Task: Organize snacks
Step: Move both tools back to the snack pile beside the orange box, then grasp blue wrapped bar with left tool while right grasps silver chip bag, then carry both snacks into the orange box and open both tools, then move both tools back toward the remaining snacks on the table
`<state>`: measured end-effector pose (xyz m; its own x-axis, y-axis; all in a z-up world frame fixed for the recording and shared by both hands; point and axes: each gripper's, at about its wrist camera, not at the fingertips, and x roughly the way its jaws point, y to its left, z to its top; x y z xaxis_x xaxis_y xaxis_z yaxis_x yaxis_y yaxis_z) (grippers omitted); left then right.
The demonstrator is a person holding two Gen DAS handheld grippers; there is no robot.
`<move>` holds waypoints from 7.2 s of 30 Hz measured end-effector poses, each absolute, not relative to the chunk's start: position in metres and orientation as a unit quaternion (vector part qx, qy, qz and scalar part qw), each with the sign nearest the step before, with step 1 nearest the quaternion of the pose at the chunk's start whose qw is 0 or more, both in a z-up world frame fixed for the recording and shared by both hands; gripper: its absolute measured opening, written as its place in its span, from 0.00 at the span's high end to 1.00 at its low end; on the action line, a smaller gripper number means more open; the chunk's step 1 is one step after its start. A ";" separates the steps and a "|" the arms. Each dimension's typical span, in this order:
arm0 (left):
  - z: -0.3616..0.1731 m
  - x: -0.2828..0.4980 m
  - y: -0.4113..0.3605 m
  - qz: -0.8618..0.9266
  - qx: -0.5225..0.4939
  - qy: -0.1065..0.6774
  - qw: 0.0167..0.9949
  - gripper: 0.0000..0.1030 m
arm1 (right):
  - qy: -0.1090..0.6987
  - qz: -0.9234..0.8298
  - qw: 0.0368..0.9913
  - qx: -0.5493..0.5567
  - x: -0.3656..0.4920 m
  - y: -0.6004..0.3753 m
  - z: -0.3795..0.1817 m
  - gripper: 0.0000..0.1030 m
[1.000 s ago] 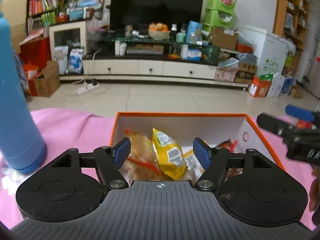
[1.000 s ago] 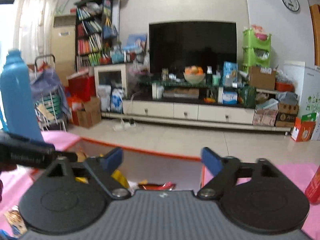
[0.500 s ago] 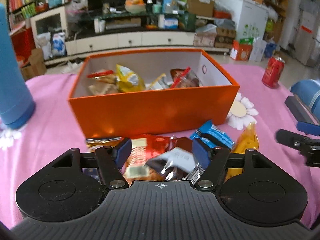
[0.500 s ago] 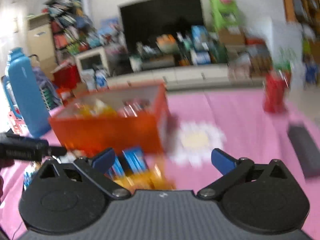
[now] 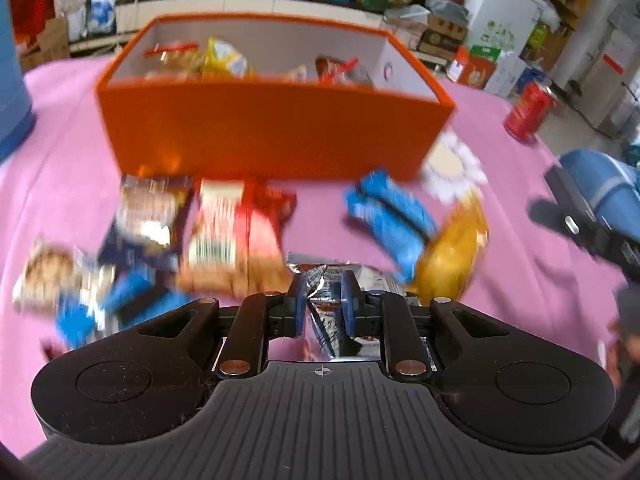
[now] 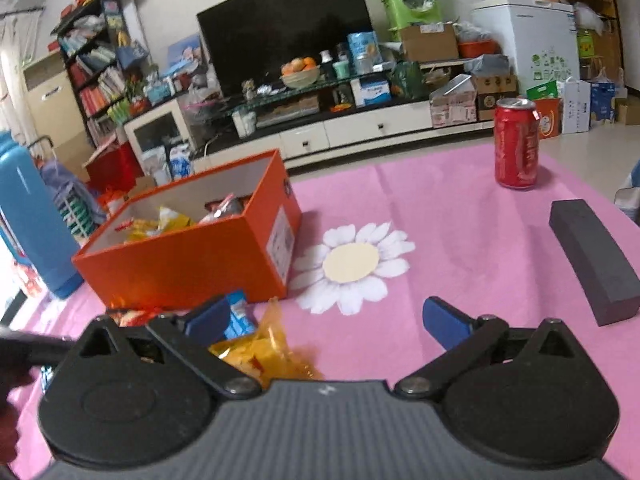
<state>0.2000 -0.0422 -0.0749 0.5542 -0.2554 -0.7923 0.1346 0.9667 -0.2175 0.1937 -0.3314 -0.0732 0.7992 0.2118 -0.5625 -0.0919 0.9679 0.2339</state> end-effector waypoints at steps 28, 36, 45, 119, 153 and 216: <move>-0.040 0.030 0.077 -0.032 -0.156 0.411 0.898 0.53 | 0.340 0.118 0.932 0.050 0.066 -0.238 -0.056 0.01; -0.032 0.077 0.083 -0.033 -0.137 0.402 0.905 0.52 | 0.376 0.134 0.917 0.022 0.064 -0.230 -0.054 0.01; -0.048 0.191 0.040 -0.127 0.038 0.432 0.892 0.39 | 0.395 0.108 0.910 0.055 0.087 -0.253 -0.063 0.01; -0.099 0.120 0.045 -0.064 -0.034 0.485 0.872 0.45 | 0.409 0.169 0.895 -0.047 0.117 -0.176 -0.098 0.10; 0.065 0.254 0.067 -0.069 -0.063 0.316 0.944 0.78 | 0.267 0.159 0.951 0.001 0.266 -0.203 0.027 0.42; -0.057 0.137 0.083 0.028 -0.008 0.423 0.906 0.29 | 0.397 0.103 0.908 0.089 0.132 -0.251 -0.064 0.09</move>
<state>0.1375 0.0833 -0.0569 0.6408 0.0432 -0.7665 -0.0575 0.9983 0.0082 0.1324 -0.2512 -0.0644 0.6631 0.2567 -0.7031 -0.1155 0.9632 0.2427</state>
